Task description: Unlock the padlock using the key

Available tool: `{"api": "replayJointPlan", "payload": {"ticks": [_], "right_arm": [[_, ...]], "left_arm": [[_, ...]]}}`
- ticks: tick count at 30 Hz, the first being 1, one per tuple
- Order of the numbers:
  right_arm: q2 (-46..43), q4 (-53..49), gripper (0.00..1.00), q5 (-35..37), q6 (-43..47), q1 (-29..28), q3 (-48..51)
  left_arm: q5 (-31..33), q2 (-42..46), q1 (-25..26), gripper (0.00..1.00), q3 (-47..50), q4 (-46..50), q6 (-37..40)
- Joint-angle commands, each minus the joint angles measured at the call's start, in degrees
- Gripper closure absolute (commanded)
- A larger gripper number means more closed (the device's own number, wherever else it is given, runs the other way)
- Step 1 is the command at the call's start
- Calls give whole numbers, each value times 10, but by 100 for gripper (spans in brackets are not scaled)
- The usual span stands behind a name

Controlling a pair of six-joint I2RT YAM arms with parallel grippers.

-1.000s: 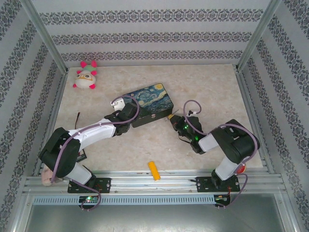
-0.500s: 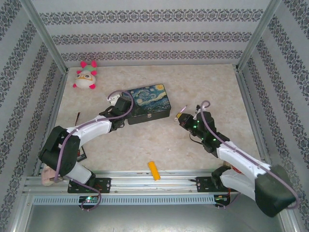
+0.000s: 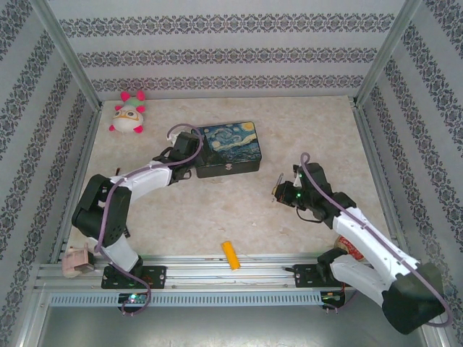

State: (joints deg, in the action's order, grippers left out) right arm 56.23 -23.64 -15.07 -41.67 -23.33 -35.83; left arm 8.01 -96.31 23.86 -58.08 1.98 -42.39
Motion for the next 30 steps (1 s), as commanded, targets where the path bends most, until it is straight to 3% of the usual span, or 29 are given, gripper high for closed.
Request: {"api": "replayJointPlan", "payload": {"ticks": [1, 11, 16, 22, 30], "right_arm": [[44, -49, 100, -69, 51, 7, -39], [146, -82, 100, -131, 104, 11, -97], [200, -81, 100, -179, 125, 11, -109], [268, -87, 100, -198, 151, 10, -128], [359, -90, 98, -234, 193, -10, -166]], "left_arm": [[-23, -11, -19, 49, -21, -22, 10], [-72, -18, -55, 46, -44, -48, 4], [-84, 6, -59, 29, -32, -54, 4], [-81, 63, -61, 2, 21, -53, -10], [-74, 150, -69, 1, 102, -51, -32]]}}
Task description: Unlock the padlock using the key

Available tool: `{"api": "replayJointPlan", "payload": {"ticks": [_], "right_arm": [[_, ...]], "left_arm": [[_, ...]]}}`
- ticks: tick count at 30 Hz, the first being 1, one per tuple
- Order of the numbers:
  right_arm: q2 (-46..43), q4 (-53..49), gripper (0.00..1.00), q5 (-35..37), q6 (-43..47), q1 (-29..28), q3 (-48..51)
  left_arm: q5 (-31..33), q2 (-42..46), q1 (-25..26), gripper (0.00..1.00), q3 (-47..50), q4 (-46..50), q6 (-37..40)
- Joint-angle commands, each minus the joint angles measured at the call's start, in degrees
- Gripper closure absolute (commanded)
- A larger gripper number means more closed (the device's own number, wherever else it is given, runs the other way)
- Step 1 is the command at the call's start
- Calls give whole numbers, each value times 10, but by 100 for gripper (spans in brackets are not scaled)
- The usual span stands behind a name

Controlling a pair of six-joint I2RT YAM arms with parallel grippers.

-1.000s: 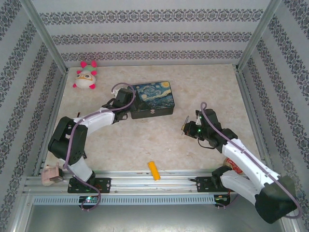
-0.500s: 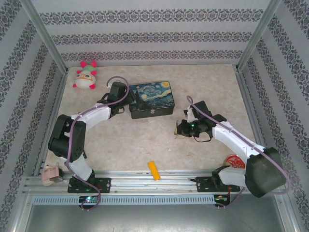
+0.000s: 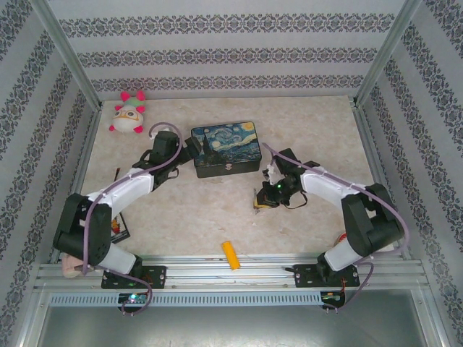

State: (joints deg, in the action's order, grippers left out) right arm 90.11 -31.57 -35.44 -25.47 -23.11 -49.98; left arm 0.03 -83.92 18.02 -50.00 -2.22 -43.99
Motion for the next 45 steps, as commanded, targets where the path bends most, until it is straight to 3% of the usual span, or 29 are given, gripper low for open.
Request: {"api": "replayJointPlan", "payload": {"ticks": [1, 8, 19, 26, 37, 45], "right_arm": [[29, -12, 97, -30, 34, -15, -29], [87, -16, 92, 13, 38, -18, -45], [80, -28, 71, 64, 33, -10, -44], [22, -57, 56, 90, 31, -2, -48], [-117, -109, 52, 158, 20, 25, -61], [-228, -122, 45, 224, 25, 77, -39]], "left_arm": [[7, 35, -11, 1, 29, -9, -18], [21, 90, -16, 1, 67, 3, -25], [39, 133, -22, 1, 93, 20, -22], [52, 164, -32, 1, 95, 40, -13], [97, 257, -41, 1, 91, 122, 36], [132, 367, -41, 1, 120, 180, 87]]}}
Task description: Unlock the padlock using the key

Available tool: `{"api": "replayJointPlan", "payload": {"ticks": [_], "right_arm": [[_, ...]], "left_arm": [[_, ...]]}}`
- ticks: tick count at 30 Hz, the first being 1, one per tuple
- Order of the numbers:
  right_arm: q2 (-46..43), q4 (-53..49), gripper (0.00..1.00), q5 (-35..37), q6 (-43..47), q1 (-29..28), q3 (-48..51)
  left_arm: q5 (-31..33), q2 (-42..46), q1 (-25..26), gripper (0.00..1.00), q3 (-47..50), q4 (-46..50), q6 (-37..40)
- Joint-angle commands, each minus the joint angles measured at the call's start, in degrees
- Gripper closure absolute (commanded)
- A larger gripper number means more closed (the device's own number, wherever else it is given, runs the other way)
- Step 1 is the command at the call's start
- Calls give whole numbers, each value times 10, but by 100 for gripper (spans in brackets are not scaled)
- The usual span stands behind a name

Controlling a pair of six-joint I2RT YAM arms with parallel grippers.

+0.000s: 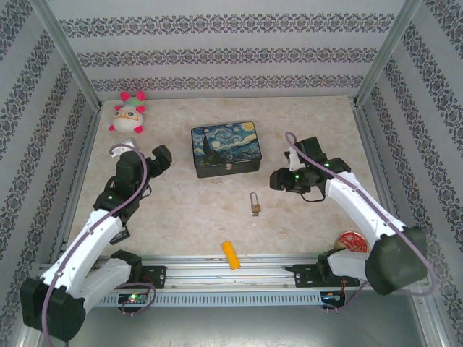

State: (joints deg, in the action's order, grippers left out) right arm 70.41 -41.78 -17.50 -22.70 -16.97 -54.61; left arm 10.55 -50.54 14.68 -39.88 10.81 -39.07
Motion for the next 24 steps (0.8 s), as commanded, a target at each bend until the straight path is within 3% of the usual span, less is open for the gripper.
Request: {"api": "replayJointPlan", "payload": {"ticks": [1, 5, 6, 7, 15, 24], "right_arm": [[-42, -19, 44, 51, -3, 23, 11], [-93, -15, 37, 92, -1, 52, 27], [-104, -12, 26, 105, 0, 57, 30], [-115, -7, 2, 116, 3, 61, 35], [-165, 22, 2, 200, 25, 71, 58], [-238, 101, 2, 292, 42, 80, 102]], "left_arm": [[30, 47, -8, 1, 26, 53, 44], [52, 119, -8, 1, 58, 78, 67], [59, 136, -8, 1, 66, 84, 71], [66, 154, -8, 1, 73, 89, 75], [104, 226, -8, 1, 102, 100, 113], [149, 219, -8, 1, 152, 41, 162]]}}
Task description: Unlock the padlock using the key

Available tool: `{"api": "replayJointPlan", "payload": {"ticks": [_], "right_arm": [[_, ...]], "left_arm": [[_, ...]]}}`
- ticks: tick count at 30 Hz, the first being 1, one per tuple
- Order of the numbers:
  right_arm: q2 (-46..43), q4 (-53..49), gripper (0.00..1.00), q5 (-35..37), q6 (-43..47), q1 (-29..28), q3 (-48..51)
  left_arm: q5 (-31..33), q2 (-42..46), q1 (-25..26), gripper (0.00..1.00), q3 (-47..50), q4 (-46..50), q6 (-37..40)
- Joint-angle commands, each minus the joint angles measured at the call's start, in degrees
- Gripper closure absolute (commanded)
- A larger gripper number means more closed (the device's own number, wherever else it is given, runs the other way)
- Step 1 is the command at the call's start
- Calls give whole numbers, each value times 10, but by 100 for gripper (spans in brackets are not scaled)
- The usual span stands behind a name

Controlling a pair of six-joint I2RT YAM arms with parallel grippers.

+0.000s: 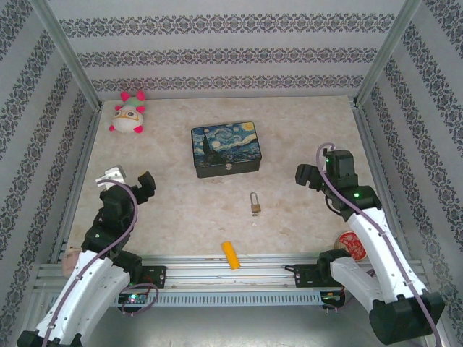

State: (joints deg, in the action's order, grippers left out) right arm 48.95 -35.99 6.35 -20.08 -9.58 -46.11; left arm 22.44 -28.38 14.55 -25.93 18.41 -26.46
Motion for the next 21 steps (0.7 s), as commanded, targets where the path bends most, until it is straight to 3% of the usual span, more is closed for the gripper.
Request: {"api": "replayJointPlan", "payload": {"ticks": [1, 12, 21], "right_arm": [[-36, 53, 2, 57, 17, 10, 23], [-157, 180, 2, 158, 20, 23, 121], [-153, 413, 2, 138, 110, 23, 254]], "left_arm": [[34, -3, -7, 1, 19, -45, 41], [62, -22, -10, 1, 87, -213, 145], [16, -135, -54, 1, 132, -415, 209]]}}
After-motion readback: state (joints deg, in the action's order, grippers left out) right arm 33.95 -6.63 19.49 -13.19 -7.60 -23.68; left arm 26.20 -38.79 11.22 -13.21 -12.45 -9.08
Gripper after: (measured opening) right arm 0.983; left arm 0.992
